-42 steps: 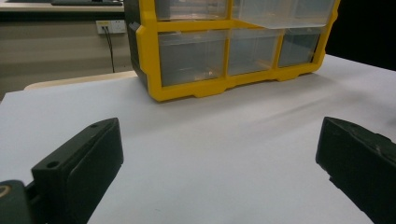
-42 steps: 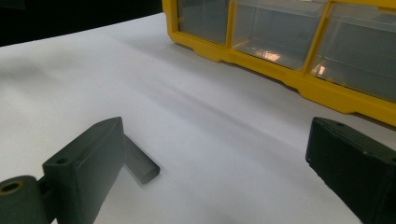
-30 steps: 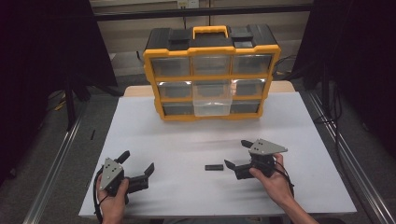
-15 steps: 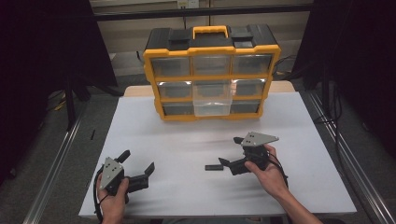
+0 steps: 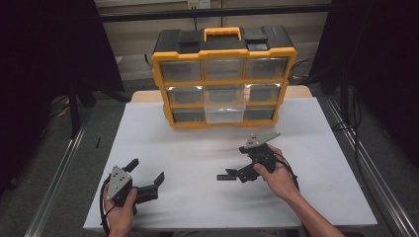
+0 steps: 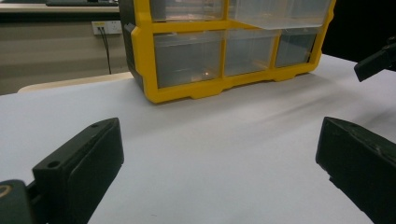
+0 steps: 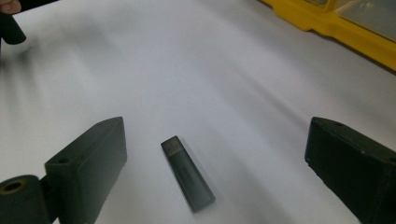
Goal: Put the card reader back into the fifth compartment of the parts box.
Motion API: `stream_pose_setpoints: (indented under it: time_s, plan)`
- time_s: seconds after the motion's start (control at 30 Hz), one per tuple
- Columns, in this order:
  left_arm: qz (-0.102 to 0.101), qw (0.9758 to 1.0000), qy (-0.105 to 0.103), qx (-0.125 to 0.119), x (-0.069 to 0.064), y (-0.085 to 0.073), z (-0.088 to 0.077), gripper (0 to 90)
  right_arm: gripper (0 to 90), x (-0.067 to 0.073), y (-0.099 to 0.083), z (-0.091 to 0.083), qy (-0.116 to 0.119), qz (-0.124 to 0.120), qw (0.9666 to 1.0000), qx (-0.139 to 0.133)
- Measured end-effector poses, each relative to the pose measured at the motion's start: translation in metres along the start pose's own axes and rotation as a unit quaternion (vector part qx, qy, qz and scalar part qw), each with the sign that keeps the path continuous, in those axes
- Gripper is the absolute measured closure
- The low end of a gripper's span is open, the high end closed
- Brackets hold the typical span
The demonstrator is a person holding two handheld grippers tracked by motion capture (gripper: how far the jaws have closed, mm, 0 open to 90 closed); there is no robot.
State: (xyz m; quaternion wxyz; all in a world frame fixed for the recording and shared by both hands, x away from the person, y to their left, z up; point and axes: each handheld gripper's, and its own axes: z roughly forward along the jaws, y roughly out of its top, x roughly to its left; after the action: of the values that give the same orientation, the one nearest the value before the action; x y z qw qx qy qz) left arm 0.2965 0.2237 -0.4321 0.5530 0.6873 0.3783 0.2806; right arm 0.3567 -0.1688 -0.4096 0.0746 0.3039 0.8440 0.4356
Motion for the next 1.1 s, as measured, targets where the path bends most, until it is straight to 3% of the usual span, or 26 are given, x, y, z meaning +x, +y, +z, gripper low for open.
stream_pose_setpoints:
  time_s: [0.2,0.47,0.77,0.93,1.1]
  plan:
    - [0.002,1.0000,0.000,-0.003,0.000,0.001,-0.001,1.1,4.9,-0.001,0.007,0.009,0.017,-0.004,0.9993,0.034]
    - [0.000,1.0000,-0.001,-0.002,0.000,0.000,-0.001,1.1,4.6,0.003,0.015,0.018,0.030,-0.032,0.9967,0.068]
    - [0.003,1.0000,0.000,-0.001,0.000,0.000,-0.001,1.1,5.3,0.007,0.019,0.036,0.048,-0.071,0.9874,0.134]
    - [0.002,1.0000,-0.001,-0.002,0.000,0.000,-0.001,1.1,12.6,0.007,0.021,0.043,0.046,-0.082,0.9819,0.165]
    - [0.003,1.0000,0.002,0.000,0.001,0.000,-0.002,1.1,21.6,0.006,0.021,0.046,0.058,-0.085,0.9794,0.173]
